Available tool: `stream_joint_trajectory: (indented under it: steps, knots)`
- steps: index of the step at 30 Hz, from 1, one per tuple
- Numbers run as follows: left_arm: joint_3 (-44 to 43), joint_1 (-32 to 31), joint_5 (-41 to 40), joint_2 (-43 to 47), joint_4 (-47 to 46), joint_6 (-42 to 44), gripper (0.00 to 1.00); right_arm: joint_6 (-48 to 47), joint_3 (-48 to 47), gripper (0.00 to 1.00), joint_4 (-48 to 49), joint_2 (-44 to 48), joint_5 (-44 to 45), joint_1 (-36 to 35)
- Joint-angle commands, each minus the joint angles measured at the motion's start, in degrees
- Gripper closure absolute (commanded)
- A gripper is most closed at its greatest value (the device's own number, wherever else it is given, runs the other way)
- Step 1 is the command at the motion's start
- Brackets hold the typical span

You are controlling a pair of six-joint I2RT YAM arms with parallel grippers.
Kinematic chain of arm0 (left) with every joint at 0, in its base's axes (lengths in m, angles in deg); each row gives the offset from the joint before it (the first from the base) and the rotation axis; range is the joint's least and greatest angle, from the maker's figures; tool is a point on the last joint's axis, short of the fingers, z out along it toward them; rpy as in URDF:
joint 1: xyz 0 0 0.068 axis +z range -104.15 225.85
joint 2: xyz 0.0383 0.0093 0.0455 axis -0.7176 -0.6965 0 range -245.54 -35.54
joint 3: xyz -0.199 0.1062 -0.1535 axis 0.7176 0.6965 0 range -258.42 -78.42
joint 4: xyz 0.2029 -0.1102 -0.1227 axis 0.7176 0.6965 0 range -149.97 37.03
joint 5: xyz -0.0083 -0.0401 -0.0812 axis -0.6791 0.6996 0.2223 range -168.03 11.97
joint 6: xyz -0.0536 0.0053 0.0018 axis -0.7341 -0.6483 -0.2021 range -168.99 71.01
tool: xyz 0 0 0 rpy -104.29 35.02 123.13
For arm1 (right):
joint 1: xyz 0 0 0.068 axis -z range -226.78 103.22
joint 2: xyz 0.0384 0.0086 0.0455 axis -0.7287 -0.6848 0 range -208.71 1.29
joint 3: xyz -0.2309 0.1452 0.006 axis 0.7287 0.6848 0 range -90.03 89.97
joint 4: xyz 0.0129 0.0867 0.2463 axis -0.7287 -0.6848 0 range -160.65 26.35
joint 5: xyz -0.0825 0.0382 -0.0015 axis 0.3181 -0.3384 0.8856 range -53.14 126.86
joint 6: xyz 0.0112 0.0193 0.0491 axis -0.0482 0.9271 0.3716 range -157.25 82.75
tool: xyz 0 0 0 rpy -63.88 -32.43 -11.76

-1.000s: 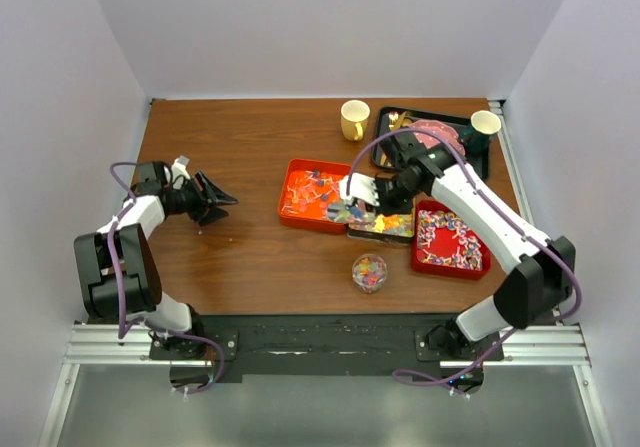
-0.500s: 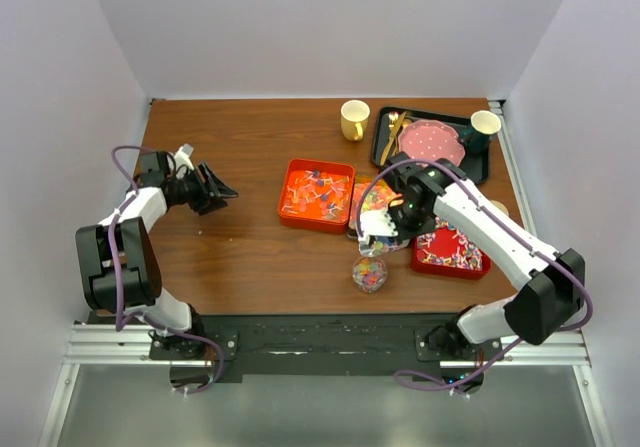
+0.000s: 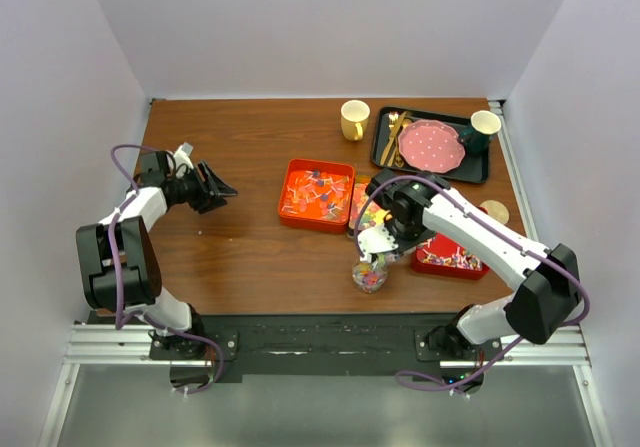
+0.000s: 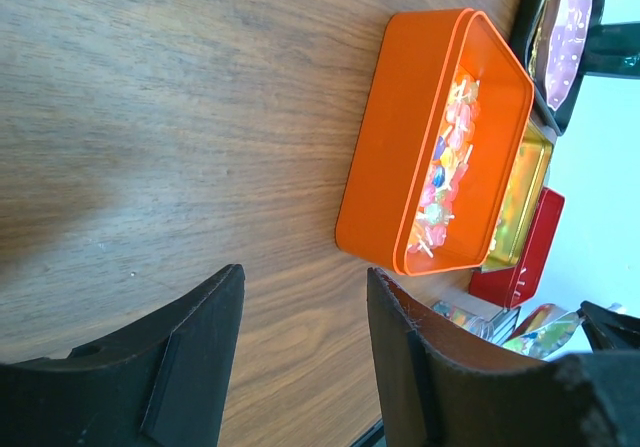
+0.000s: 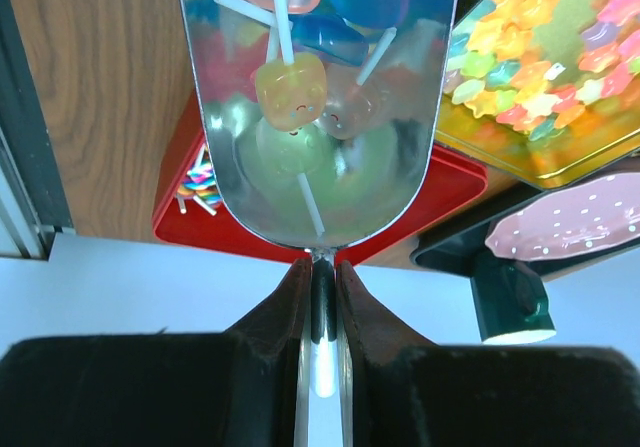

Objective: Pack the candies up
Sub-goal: Place the fake candies in the packing bottle.

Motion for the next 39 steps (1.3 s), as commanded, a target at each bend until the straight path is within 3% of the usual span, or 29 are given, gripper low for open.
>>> stream_joint_trajectory:
  steps: [1,22,30,39]
  knots:
    - [-1.5,-0.1,1.1,-0.4,-2.5,-0.8,0.43,-1.1,1.0,1.00,-1.3,0.4,5.1,-1.2]
    - [-0.5,-0.1,1.5,-0.8,-3.6,-1.9,0.43,1.1,2.7,1.00,-0.3,-1.0,11.4,-4.1]
    - [0.0,-0.1,1.7,-0.8,-4.1,-2.0,0.43,2.5,4.8,1.00,1.4,1.9,3.5,-4.0]
    - [0.5,-0.1,2.1,-0.7,-4.4,-2.6,0.43,6.6,18.0,1.00,11.5,7.9,-6.1,-2.3]
